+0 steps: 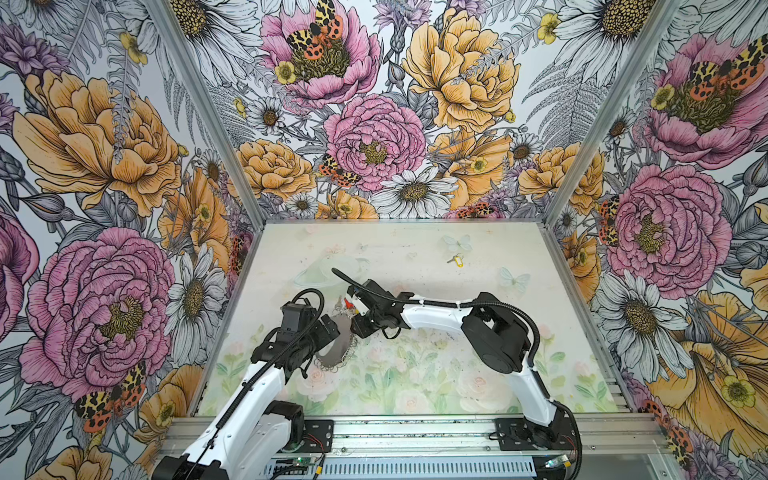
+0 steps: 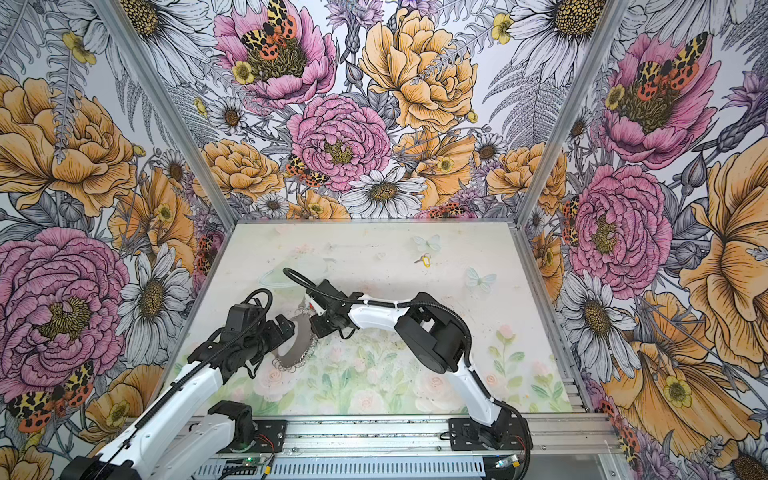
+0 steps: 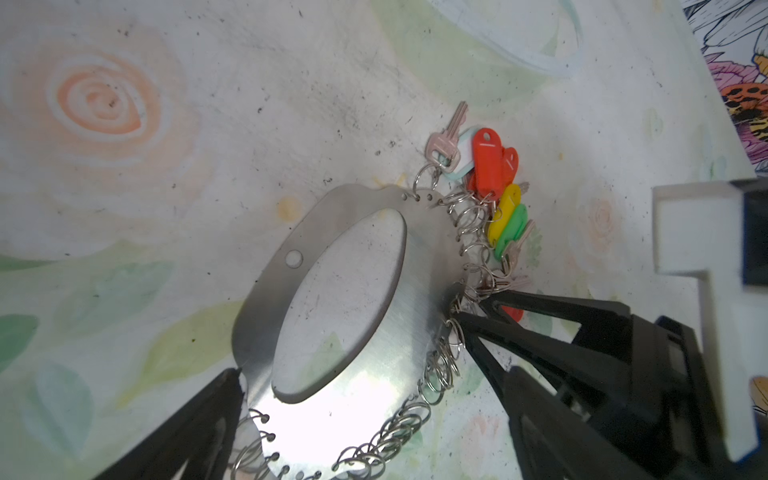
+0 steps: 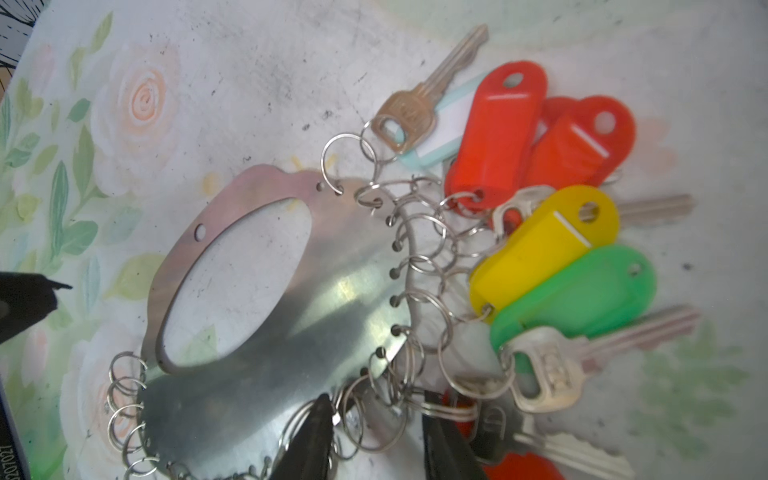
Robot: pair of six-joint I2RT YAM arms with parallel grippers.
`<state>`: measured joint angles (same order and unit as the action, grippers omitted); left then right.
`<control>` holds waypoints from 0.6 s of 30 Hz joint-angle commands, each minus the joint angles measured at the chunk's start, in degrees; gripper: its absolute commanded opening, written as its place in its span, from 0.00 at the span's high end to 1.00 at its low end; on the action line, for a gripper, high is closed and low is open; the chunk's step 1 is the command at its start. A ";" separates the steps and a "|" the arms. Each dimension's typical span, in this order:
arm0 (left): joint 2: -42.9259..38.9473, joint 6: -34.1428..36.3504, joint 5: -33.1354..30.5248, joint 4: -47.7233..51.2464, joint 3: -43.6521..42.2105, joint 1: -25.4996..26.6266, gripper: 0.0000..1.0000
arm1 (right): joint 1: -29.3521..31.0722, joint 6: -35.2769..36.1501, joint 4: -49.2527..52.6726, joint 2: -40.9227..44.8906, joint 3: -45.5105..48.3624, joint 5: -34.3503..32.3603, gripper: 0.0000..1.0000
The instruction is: Put the keys on the keyring
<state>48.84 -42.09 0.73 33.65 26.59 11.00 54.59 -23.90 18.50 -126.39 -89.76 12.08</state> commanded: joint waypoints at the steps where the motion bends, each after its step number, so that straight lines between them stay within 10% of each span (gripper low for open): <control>1: -0.94 -0.02 0.77 -0.24 0.13 -0.53 0.01 | 0.65 1.24 0.89 -1.85 -1.47 -1.60 0.66; 18: -0.68 -0.01 1.13 -0.30 0.04 -0.56 0.01 | 0.68 -0.16 1.94 -0.74 -2.79 -0.03 0.82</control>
<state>48.84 -42.09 0.93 33.65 26.59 11.00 54.85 -23.51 19.57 -126.45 -90.98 11.66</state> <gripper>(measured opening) 0.987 0.188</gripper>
